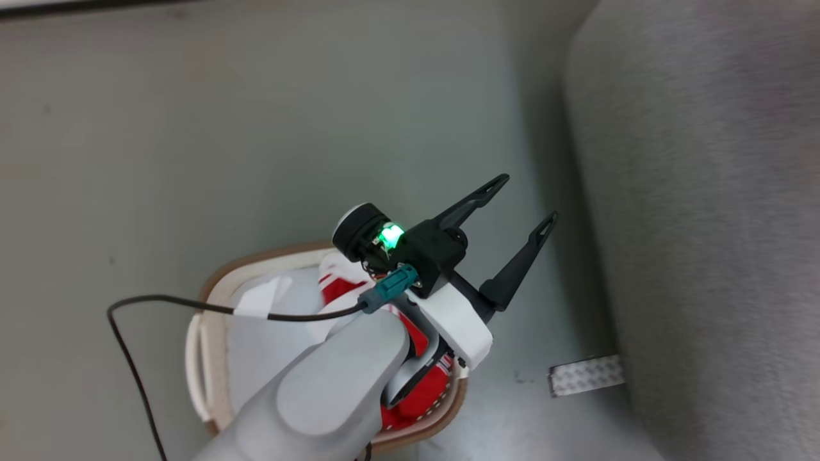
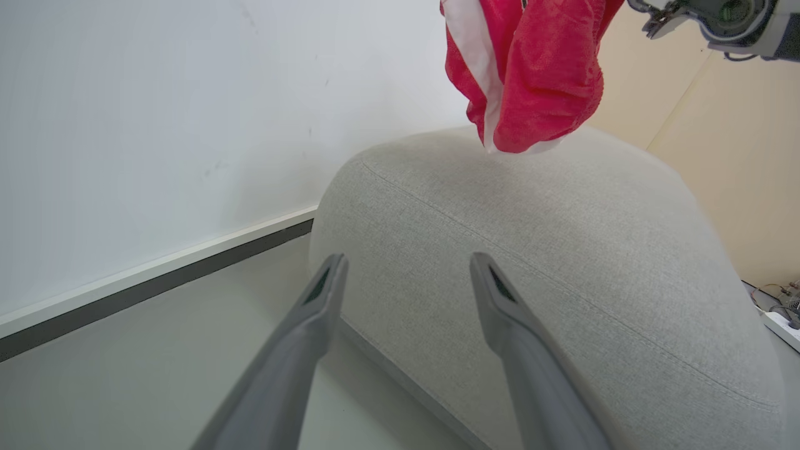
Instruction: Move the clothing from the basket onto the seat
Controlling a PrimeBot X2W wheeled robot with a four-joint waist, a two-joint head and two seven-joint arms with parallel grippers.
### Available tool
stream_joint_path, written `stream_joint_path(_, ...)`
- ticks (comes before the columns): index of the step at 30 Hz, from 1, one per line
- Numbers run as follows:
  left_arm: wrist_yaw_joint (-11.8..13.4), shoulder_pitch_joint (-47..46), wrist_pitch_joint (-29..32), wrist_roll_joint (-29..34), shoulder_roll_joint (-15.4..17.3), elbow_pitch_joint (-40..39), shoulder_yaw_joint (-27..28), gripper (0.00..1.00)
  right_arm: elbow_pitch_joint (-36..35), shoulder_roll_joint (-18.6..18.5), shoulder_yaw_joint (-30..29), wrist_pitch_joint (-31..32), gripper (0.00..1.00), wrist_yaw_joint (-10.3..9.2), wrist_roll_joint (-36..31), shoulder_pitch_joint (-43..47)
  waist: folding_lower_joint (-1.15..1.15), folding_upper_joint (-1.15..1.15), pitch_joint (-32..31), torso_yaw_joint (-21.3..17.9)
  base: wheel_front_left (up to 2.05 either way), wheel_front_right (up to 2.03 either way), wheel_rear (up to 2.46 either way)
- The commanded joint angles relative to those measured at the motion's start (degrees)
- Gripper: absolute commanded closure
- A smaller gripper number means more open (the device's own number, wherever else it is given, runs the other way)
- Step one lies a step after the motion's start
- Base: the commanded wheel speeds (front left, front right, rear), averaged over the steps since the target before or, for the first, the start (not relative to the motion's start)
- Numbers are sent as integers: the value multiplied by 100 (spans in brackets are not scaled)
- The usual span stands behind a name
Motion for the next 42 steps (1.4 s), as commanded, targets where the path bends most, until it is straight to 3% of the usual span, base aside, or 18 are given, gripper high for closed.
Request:
stream_joint_path(1, 18, -92, -14, 52, 1, -2, 16, 0, 215, -117, 1, 47, 100, -12, -58, -202, -1, 0, 456, 454, 0, 0, 0)
stream_joint_path(6, 20, -72, -39, 72, 35, 39, 23, 0, 1079, -314, 136, 207, 100, -12, -228, -589, -1, 0, 590, 629, 0, 0, 0)
stream_joint_path(13, 31, -39, -60, 83, 34, 36, 74, 0, 2100, -162, 638, 760, 100, -12, -288, -437, -1, 0, 482, 681, 0, 0, 0)
stream_joint_path(15, 35, -4, -47, 73, 39, 38, 99, 0, 2201, -104, 810, 875, 74, -12, -217, -388, -1, 0, 413, 659, 0, 0, 0)
stream_joint_path(16, 36, 14, -48, 67, 40, 43, 107, 0, 2216, -111, 876, 901, 74, -12, -162, -388, -1, 0, 375, 644, 0, 0, 0)
stream_joint_path(17, 34, 40, -50, 62, 46, 54, 112, 0, 2227, -84, 973, 948, 32, -12, -110, -357, -1, 0, 323, 624, 0, 0, 0)
stream_joint_path(18, 31, 69, -51, 58, 54, 67, 114, 0, 2242, -66, 1059, 1011, 0, -12, -67, -331, -1, 0, 269, 600, 0, 0, 0)
stream_joint_path(25, -6, 375, -51, -45, 101, 110, 258, 0, 1994, 83, 2021, 1702, 0, -12, 406, 38, -1, 0, -420, 391, 0, 0, 0)
stream_joint_path(29, -4, 762, -51, -122, 174, 78, 426, 0, 1608, -24, 2766, 2006, 0, -13, 752, 372, -1, 0, -1057, 228, 0, 0, 0)
stream_joint_path(37, 130, 1594, -52, -283, 305, -186, 959, 0, 579, -460, 3735, 1688, 0, -13, 1499, 821, -1, 0, -2293, 87, 0, 0, 0)
stream_joint_path(42, 333, 1969, -52, -297, 474, -471, 1475, 0, -121, -715, 3845, 1252, 0, -13, 1883, 1020, -1, 0, -2714, 156, 0, 0, 0)
